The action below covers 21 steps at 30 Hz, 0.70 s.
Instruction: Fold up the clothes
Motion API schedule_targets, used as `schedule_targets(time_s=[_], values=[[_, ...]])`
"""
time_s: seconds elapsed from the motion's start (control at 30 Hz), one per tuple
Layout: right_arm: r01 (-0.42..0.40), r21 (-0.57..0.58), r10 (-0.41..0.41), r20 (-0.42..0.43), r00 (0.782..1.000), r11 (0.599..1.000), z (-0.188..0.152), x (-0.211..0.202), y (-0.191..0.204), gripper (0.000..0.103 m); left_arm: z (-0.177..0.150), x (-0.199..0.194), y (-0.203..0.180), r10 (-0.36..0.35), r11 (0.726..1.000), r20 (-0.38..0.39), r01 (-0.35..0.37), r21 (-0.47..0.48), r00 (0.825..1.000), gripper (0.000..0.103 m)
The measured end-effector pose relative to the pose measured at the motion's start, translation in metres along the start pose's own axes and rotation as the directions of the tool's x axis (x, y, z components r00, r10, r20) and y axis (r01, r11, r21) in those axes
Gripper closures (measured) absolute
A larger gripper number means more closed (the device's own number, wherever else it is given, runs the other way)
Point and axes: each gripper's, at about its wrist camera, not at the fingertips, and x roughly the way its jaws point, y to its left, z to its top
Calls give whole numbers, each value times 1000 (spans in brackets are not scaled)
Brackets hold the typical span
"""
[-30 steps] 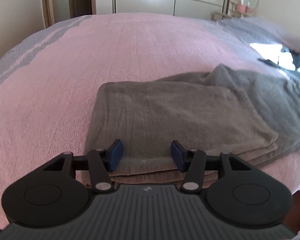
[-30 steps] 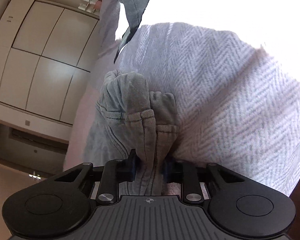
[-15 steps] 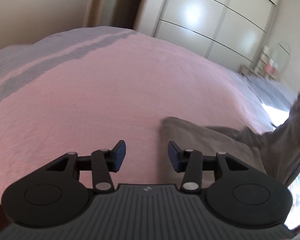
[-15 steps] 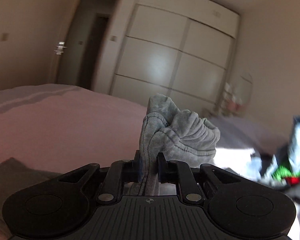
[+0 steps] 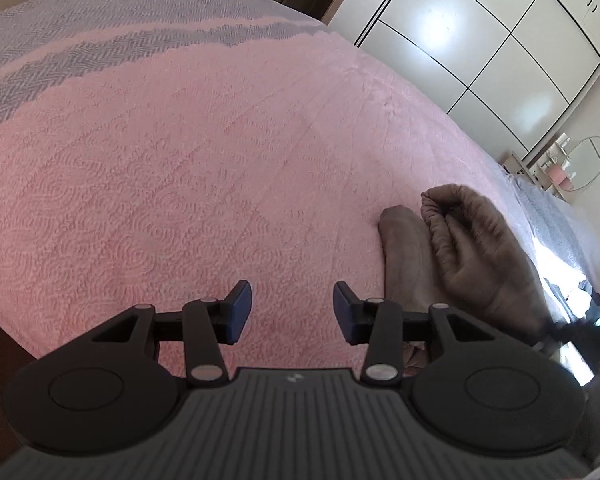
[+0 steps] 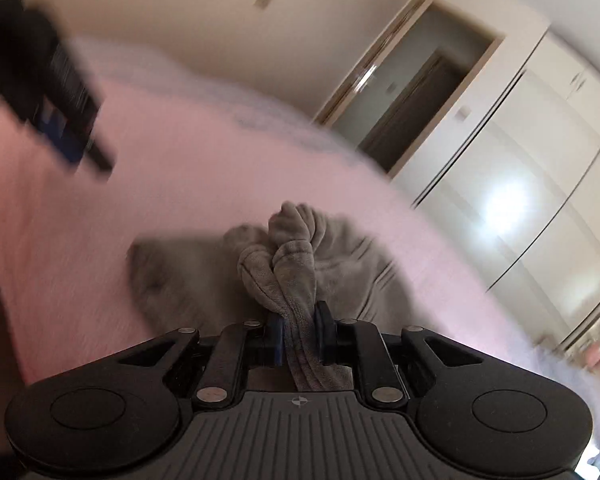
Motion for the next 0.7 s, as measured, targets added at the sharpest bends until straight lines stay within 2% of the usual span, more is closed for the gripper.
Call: schedule_targets(time_s=[0.13, 0.27, 0.4, 0.53, 0.6, 0.63, 0.67, 0.7], values=[[-48, -14, 49, 72, 996, 999, 15, -6, 5, 89, 0, 0, 2, -15, 1000, -1, 15, 0, 1000, 64], [-75, -116, 78, 20, 997, 990, 4, 10, 34, 89, 0, -2, 4, -6, 1000, 0, 6, -6, 1000, 64], [-38, -61, 43, 69, 997, 997, 13, 12, 21, 89, -2, -1, 9, 17, 1000, -6, -17, -13, 1000, 64], [-66, -116, 70, 31, 997, 991, 19, 36, 36, 89, -4, 1, 4, 7, 1000, -12, -7, -10, 1000, 64], [-82, -181, 84, 1, 996, 980, 5, 47, 52, 89, -5, 1, -1, -1, 1000, -14, 1, -4, 1000, 64], [-69, -217, 72, 3, 997, 974, 2, 50, 58, 88, -5, 0, -2, -3, 1000, -15, 3, -1, 1000, 64], [-56, -231, 60, 8, 998, 971, 1, 54, 60, 79, -6, -1, -3, -2, 1000, -17, 2, 2, 1000, 64], [-45, -244, 49, 12, 999, 969, 1, 57, 62, 77, -6, -1, -4, 2, 1000, -19, -2, 5, 1000, 64]])
